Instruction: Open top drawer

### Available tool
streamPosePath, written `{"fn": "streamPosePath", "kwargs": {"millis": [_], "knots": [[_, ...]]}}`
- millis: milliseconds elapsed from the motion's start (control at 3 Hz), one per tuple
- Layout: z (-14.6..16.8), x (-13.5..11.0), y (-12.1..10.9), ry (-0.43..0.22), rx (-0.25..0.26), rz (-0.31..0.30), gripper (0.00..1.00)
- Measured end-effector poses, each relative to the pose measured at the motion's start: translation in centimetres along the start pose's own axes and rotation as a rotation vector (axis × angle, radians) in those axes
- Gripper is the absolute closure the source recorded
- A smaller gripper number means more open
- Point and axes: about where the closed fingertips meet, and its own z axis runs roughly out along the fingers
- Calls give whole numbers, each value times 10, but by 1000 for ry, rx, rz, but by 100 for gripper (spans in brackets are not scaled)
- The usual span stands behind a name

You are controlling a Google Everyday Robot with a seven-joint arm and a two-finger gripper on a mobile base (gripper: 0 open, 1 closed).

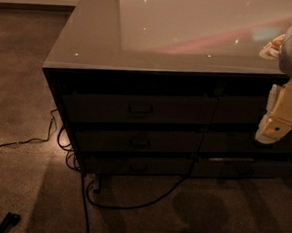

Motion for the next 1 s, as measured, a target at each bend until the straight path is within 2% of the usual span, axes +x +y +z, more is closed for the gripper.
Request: {"fn": "streamPosePath", "kwargs": {"millis": [333, 667, 1000], "knots": [[0, 0, 0, 0, 0, 0, 0], [20, -5, -3, 0, -22, 5, 0], [78, -30, 0, -45, -117, -13, 0]]}}
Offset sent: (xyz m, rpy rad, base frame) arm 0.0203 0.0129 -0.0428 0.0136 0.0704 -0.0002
